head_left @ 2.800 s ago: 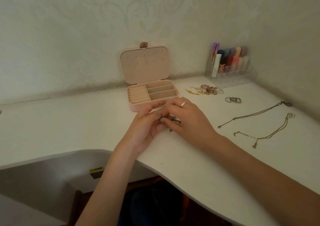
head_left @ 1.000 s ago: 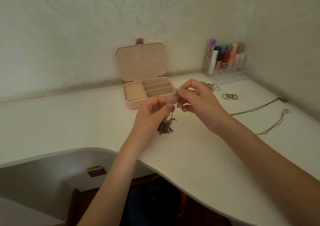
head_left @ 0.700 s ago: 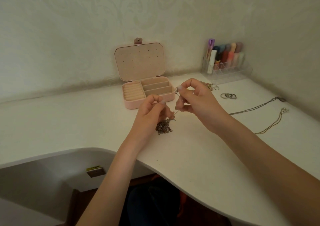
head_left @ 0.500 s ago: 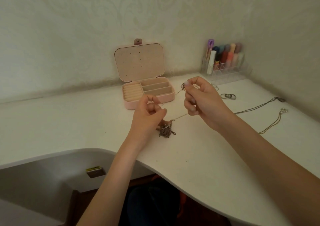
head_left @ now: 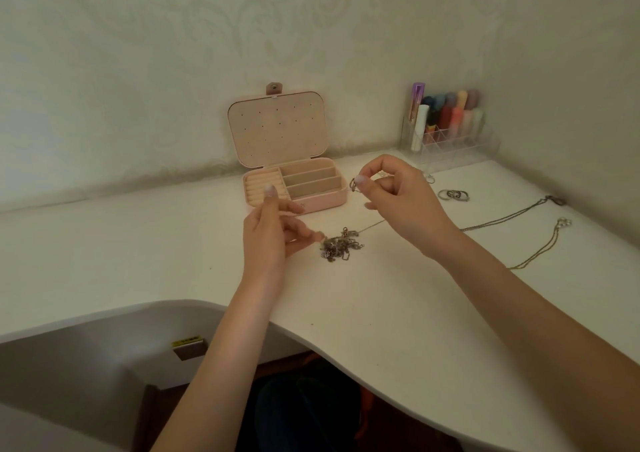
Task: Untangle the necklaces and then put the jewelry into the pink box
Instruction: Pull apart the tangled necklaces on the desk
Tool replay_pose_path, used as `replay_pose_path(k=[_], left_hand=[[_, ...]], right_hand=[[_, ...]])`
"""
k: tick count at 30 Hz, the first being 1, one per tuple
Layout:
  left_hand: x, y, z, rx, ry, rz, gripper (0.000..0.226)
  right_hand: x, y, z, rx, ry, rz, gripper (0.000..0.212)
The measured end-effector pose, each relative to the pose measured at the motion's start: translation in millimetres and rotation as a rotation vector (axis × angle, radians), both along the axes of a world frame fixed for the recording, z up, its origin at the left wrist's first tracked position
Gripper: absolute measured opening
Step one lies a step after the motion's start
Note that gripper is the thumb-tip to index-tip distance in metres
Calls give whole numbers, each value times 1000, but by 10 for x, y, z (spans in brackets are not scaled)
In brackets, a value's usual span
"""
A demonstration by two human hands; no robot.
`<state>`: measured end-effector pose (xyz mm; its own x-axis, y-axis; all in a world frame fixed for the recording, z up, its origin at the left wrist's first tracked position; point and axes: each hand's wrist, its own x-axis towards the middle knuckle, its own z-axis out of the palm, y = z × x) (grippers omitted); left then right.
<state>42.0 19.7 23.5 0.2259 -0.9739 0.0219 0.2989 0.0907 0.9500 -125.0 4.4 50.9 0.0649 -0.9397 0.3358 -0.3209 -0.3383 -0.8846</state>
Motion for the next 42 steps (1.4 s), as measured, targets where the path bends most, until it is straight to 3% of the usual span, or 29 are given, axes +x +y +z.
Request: replay_pose_path(k=[3,9,13,15,18,21,24,26,29,33,38,40,42], left_hand=[[0,-7,12,4,-53,59,51],[-4,-15,24,-2,-125,125,48],[-24,-22,41,-121,-365,190,55],[-30,2,82,-167,-559,95,64],[-51,38,131,-123,-817,-219,69],[-87,37,78,-82,-929,-432,52],[-109,20,27,-86,-996,-492,23],[-100,9,30,-86,-961,-504,8],[-58,8,33,-91,-841,-514,8],[-16,9,19,-61,-567,-483,17],[-3,-60,-29,-35,-446,-447,18],[7,-71,-49,-56,-409,-448,16],[16,-71,-65,-88,-393,-437,13]], right_hand=[[-29,-9,13,8,-36,-26,10],[-10,-11,-3,-171,79,-140,10],[12,16,1,-224,50,-146,8],[-7,2,24,-203,-39,-142,9],[-38,-7,81,-121,-214,-106,12],[-46,3,119,-46,-359,-49,14],[-52,2,126,-20,-393,-49,14],[-70,-12,113,-21,-392,-66,14],[-112,-55,81,-36,-314,-126,14],[-163,-114,4,48,67,-229,11],[-135,-88,-103,130,551,-113,7],[-84,-50,-77,19,510,-101,10],[-28,6,-10,1,352,-11,8]])
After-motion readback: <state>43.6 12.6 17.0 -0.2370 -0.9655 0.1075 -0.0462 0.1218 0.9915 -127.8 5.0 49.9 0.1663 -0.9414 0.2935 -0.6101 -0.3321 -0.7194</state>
